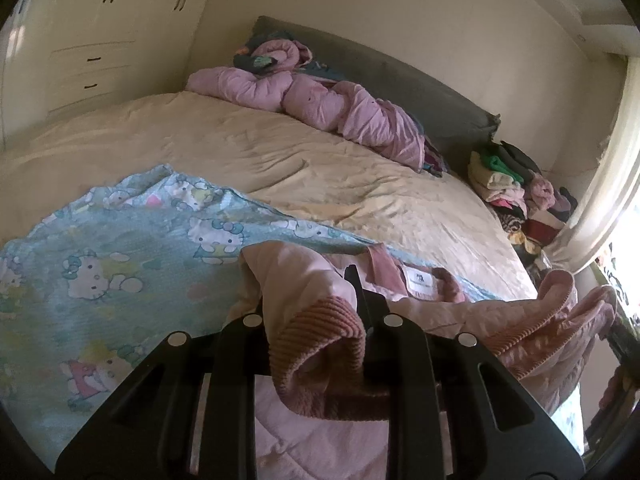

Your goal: Fold large clothes

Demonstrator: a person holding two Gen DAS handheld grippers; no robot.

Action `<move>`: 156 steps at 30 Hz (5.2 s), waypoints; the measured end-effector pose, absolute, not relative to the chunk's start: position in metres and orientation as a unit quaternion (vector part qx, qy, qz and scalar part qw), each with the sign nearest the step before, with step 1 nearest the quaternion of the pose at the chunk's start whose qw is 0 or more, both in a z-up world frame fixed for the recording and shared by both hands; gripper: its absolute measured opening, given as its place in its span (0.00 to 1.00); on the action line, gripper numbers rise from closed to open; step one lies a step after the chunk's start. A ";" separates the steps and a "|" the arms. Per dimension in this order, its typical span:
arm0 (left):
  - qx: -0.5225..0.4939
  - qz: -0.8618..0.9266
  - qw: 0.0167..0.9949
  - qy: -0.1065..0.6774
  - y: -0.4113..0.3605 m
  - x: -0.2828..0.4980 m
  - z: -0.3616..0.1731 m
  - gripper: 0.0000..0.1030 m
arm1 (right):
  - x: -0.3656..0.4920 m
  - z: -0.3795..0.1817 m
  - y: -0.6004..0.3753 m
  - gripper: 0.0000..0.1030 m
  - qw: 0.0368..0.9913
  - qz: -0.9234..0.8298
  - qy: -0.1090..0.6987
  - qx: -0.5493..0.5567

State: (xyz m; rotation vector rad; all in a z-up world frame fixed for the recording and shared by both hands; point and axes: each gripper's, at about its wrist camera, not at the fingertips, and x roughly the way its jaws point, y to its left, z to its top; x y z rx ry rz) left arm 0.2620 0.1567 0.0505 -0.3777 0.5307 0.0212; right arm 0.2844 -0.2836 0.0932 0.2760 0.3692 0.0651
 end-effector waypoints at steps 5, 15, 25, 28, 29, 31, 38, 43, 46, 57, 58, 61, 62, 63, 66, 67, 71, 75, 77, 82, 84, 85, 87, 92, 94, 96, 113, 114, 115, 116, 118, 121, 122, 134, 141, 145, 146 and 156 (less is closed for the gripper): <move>-0.177 0.014 0.951 0.254 0.151 0.277 0.046 0.16 | 0.309 0.086 -0.283 0.15 0.971 0.012 0.195 0.139; -0.175 0.004 0.947 0.270 0.154 0.311 0.023 0.18 | 0.359 0.062 -0.275 0.15 0.968 -0.016 0.218 0.125; -0.152 0.013 0.941 0.302 0.143 0.343 -0.011 0.19 | 0.409 0.025 -0.273 0.16 0.951 -0.038 0.279 0.128; -0.153 0.013 0.939 0.308 0.145 0.348 -0.019 0.19 | 0.416 0.017 -0.274 0.17 0.946 -0.036 0.288 0.147; -0.155 0.012 0.938 0.309 0.146 0.348 -0.020 0.19 | 0.419 0.015 -0.276 0.17 0.943 -0.035 0.292 0.158; -0.155 0.012 0.937 0.311 0.146 0.348 -0.022 0.19 | 0.423 0.010 -0.281 0.19 0.936 -0.026 0.298 0.184; -0.159 0.010 0.936 0.312 0.146 0.350 -0.024 0.19 | 0.425 0.010 -0.293 0.28 0.920 0.016 0.305 0.244; -0.158 0.010 0.937 0.312 0.146 0.350 -0.023 0.19 | 0.420 0.018 -0.296 0.73 0.910 0.057 0.308 0.272; -0.160 0.009 0.936 0.313 0.148 0.350 -0.024 0.19 | 0.408 0.031 -0.283 0.90 0.919 0.057 0.295 0.255; -0.174 -0.004 0.937 0.304 0.144 0.346 -0.018 0.37 | 0.345 0.010 -0.162 0.91 0.923 0.142 0.353 0.056; -0.179 -0.011 0.937 0.299 0.143 0.343 -0.014 0.52 | 0.345 0.002 -0.152 0.92 0.920 0.134 0.367 0.038; -0.167 -0.006 0.948 0.271 0.136 0.329 0.005 0.84 | 0.347 -0.010 -0.141 0.93 0.923 0.119 0.367 0.007; -0.158 0.003 0.952 0.262 0.135 0.324 0.013 0.87 | 0.347 -0.011 -0.141 0.93 0.923 0.118 0.366 0.009; -0.150 0.006 0.956 0.251 0.133 0.318 0.022 0.87 | 0.347 -0.012 -0.142 0.93 0.923 0.119 0.365 0.013; -0.143 0.009 0.961 0.239 0.134 0.304 0.034 0.91 | 0.339 -0.002 -0.153 0.92 0.930 0.121 0.347 0.028; -0.130 0.022 0.962 0.240 0.134 0.300 0.033 0.91 | 0.337 0.002 -0.159 0.92 0.935 0.111 0.337 0.030; -0.134 0.083 0.948 0.277 0.153 0.291 -0.006 0.91 | 0.324 0.018 -0.207 0.92 0.959 -0.006 0.284 0.016; -0.187 0.048 0.920 0.341 0.163 0.296 -0.053 0.91 | 0.320 0.011 -0.247 0.92 0.954 -0.039 0.294 0.030; -0.179 0.044 0.920 0.346 0.158 0.297 -0.060 0.91 | 0.316 0.005 -0.266 0.92 0.951 -0.038 0.301 0.056; -0.173 0.010 0.912 0.371 0.132 0.304 -0.068 0.85 | 0.315 -0.006 -0.289 0.92 0.947 -0.040 0.307 0.089; -0.151 0.007 0.914 0.375 0.122 0.309 -0.071 0.66 | 0.319 -0.010 -0.289 0.92 0.944 -0.023 0.317 0.086; -0.152 0.005 0.914 0.375 0.120 0.311 -0.073 0.60 | 0.323 -0.012 -0.287 0.91 0.943 -0.013 0.322 0.080; -0.150 0.004 0.917 0.370 0.120 0.311 -0.074 0.47 | 0.326 -0.014 -0.279 0.80 0.944 -0.005 0.323 0.068; -0.148 0.000 0.930 0.337 0.123 0.305 -0.058 0.18 | 0.325 -0.019 -0.252 0.21 0.952 -0.029 0.303 -0.017; -0.140 0.003 0.936 0.323 0.125 0.302 -0.049 0.17 | 0.319 -0.011 -0.242 0.16 0.958 -0.045 0.279 -0.035; -0.129 0.007 0.942 0.309 0.123 0.304 -0.038 0.16 | 0.319 -0.002 -0.244 0.15 0.964 -0.052 0.260 -0.020; -0.104 0.026 0.941 0.322 0.144 0.362 -0.061 0.15 | 0.406 -0.016 -0.254 0.13 0.945 -0.104 0.309 0.014; -0.099 0.028 0.939 0.328 0.143 0.364 -0.065 0.15 | 0.410 -0.023 -0.254 0.13 0.942 -0.111 0.318 0.009; -0.097 0.028 0.939 0.329 0.143 0.365 -0.067 0.16 | 0.414 -0.029 -0.255 0.13 0.939 -0.109 0.326 0.012; -0.097 0.029 0.938 0.332 0.142 0.366 -0.069 0.16 | 0.415 -0.034 -0.256 0.14 0.938 -0.109 0.329 0.016; -0.095 0.029 0.937 0.335 0.142 0.367 -0.072 0.17 | 0.420 -0.042 -0.256 0.14 0.935 -0.108 0.337 0.015; -0.101 0.027 0.933 0.344 0.144 0.370 -0.079 0.18 | 0.422 -0.049 -0.253 0.14 0.934 -0.110 0.340 0.007; -0.103 0.025 0.932 0.346 0.145 0.371 -0.083 0.19 | 0.423 -0.051 -0.254 0.14 0.932 -0.109 0.346 0.010; -0.077 0.068 0.927 0.361 0.140 0.356 -0.065 0.52 | 0.395 -0.026 -0.245 0.68 0.928 -0.147 0.339 -0.051; -0.071 0.044 0.941 0.327 0.107 0.316 -0.024 0.73 | 0.331 0.026 -0.204 0.82 0.969 0.017 0.245 0.017; -0.065 -0.010 0.940 0.335 0.076 0.310 -0.019 0.77 | 0.335 0.025 -0.152 0.82 0.957 0.096 0.272 0.000; -0.063 -0.021 0.939 0.338 0.069 0.310 -0.022 0.77 | 0.336 0.024 -0.141 0.82 0.956 0.107 0.274 -0.007; -0.046 -0.035 0.917 0.394 0.042 0.335 -0.084 0.83 | 0.393 -0.030 -0.083 0.84 0.910 0.109 0.397 -0.049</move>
